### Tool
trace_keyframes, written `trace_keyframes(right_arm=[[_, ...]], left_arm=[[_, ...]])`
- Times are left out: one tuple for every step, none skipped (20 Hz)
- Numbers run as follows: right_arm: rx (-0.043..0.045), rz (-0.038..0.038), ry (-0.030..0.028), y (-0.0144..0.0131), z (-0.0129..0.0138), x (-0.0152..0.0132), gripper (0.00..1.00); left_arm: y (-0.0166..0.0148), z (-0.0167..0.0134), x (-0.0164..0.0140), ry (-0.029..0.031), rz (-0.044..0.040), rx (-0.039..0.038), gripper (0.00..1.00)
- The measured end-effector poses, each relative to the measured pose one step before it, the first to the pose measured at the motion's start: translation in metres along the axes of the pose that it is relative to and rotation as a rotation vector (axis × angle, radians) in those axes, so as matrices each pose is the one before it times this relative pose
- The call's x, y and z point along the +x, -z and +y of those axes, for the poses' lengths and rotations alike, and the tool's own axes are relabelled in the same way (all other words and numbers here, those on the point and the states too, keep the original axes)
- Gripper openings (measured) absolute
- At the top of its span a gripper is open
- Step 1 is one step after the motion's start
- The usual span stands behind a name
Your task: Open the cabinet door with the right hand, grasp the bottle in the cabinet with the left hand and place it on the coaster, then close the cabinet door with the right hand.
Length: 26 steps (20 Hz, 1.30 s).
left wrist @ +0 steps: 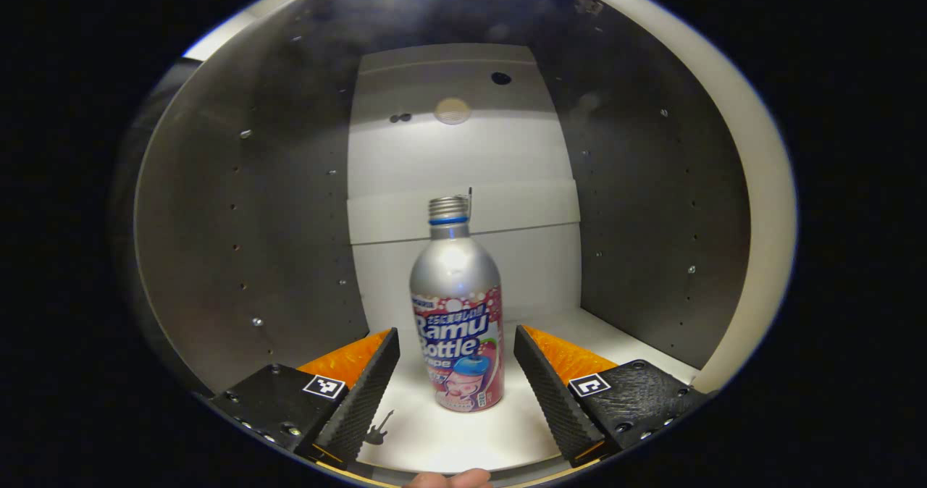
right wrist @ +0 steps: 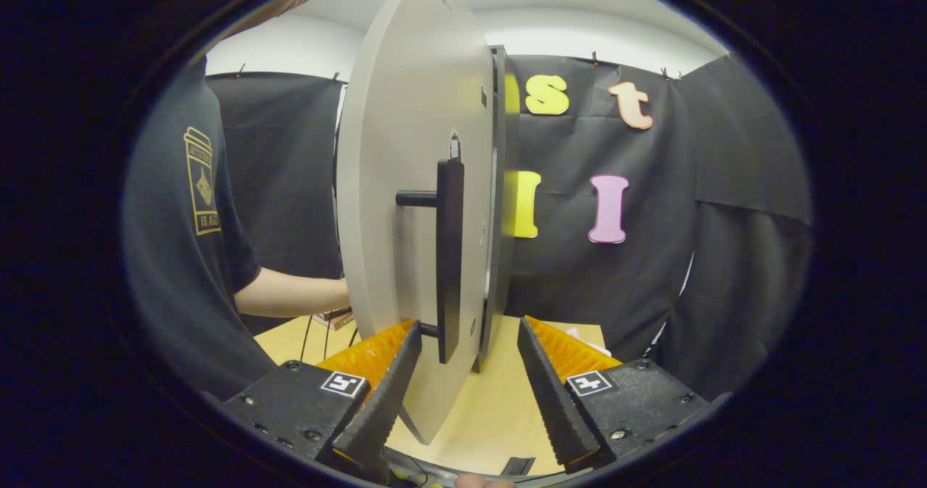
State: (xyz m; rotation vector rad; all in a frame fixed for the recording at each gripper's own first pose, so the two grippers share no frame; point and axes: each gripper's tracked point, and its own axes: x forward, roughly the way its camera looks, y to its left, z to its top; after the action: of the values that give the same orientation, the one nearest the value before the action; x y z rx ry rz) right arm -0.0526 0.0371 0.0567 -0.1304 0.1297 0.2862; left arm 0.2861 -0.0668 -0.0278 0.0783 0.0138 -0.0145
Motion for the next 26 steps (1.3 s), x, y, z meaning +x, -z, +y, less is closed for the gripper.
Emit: trace_keyframes(right_arm=[[-0.00056,0.00663,-0.00078,-0.00026,-0.00241,0.00048,0.87],[0.00209,0.00337,0.00399,0.001,-0.00279,-0.00006,0.87],[0.00543,0.00481,0.00437,-0.00022,-0.00159,0.00005,0.87],[0.00436,0.00475,0.00112,0.00138,0.00019,-0.00018,0.87],[-0.00513,0.00189,0.00029,-0.00052,0.00202,0.00042,0.87],[-0.00499,-0.00169,0.00278,-0.00151,-0.00058,0.00032,0.87],[0.00309,0.00191,0.00159,-0.00022,-0.00028,-0.00004,0.87],[0.00622,0.00337,0.00069,0.00236,-0.00093,0.00035,0.87],[0.00405,0.00298,0.00066,0.00083,-0.00056,-0.00037,0.87],[0.0011,0.00175,0.00184,-0.00079,0.00001,-0.00033,0.87],[-0.00078,0.00199,-0.00216,-0.0011,0.00013,0.00026,0.87],[-0.00424,0.00127,-0.00484,0.00072,-0.00019,0.00044,0.87],[-0.00503,0.00076,-0.00362,-0.00057,-0.00048,0.00014,0.87],[0.00012,0.00228,-0.00083,0.00072,-0.0005,0.00142,0.87],[0.00298,0.00179,0.00079,0.0003,-0.00021,-0.00017,0.87],[0.00178,-0.00111,0.00291,0.00016,-0.00054,0.00021,0.88],[0.0038,-0.00309,-0.00022,-0.00051,0.00019,0.00025,0.88],[0.00343,-0.00335,-0.00397,0.00022,-0.00008,0.00021,0.88],[0.00268,-0.00052,-0.00735,0.00007,0.00034,-0.00024,0.88],[0.0032,-0.0025,-0.00442,0.00084,-0.00032,0.00007,0.88],[0.00628,-0.0049,-0.00144,-0.00001,-0.00033,0.00037,0.88],[0.0149,-0.00617,0.00263,-0.00032,-0.00019,0.00054,0.88],[0.02315,-0.00869,0.00531,0.00005,-0.00045,-0.00079,0.88],[0.02286,-0.00671,0.00841,0.00131,0.00004,0.00084,0.89],[0.02177,-0.00828,0.01167,0.00094,0.00015,0.00021,0.93],[0.01602,-0.01272,0.0162,0.00044,-0.00139,-0.00038,0.91]], left_arm=[[0.00159,-0.00589,0.00384,0.00751,-0.00069,0.01194,0.96],[0.00203,-0.00233,0.00273,0.00346,-0.00256,0.00288,0.96],[0.00381,-0.00045,0.00179,-0.0042,0.00219,-0.00922,0.96],[0.00313,-0.00021,0.00216,-0.00635,0.0035,-0.01472,0.96],[0.0017,0.00158,0.00253,-0.00692,0.00334,-0.0124,0.96],[-0.00095,0.00047,0.00353,-0.0053,-0.00696,-0.00901,0.96],[-0.00263,0.00158,0.00384,-0.01096,-0.00644,-0.00208,0.96],[-0.00171,0.00102,0.00407,-0.004,-0.00476,-0.00502,0.96],[0.00025,-0.00127,0.00352,0.0025,0.00453,-0.01152,0.96],[-0.00057,0.00163,0.00154,-0.01019,-0.00084,-0.00699,0.96],[0.00011,0.003,0.00123,-0.01242,0.0021,0.00036,1.0],[0.0009,0.00053,0.00305,-0.00424,-0.00021,-0.00409,0.8],[-0.00232,-0.00142,-0.00547,0.00101,-0.00208,-0.01042,0.8],[-0.00227,0.00024,-0.0024,-0.00083,-0.0015,-0.00853,0.78],[-0.00394,0.00178,-0.00414,-0.00217,-0.00277,-0.00311,0.78],[-0.00418,0.00262,-0.00507,-0.00305,-0.00663,-0.00229,0.76],[-0.00437,0.00136,-0.00798,0.0004,-0.00626,-0.00726,0.76],[-0.00296,0.00386,-0.0119,-0.00132,-0.00548,-0.00925,0.76],[-0.00156,0.00755,-0.01333,-0.00802,0.00123,-0.00098,0.76],[-0.00059,0.00828,-0.01429,-0.00237,0.00097,0.0023,0.76],[-0.00055,0.00744,-0.01319,0.0028,-0.00063,0.00158,0.76],[-0.00119,0.00974,-0.01585,-0.00175,-0.00136,0.01085,0.76],[0.00054,0.01188,-0.01586,-0.0038,0.00233,0.01012,0.76],[0.00142,0.00831,-0.01636,0.00869,0.00543,0.00309,0.76],[0.0009,0.00678,-0.01734,0.01045,0.00033,-0.00313,0.76],[0.00099,0.00743,-0.01739,0.00244,-0.00328,0.00503,0.76]])
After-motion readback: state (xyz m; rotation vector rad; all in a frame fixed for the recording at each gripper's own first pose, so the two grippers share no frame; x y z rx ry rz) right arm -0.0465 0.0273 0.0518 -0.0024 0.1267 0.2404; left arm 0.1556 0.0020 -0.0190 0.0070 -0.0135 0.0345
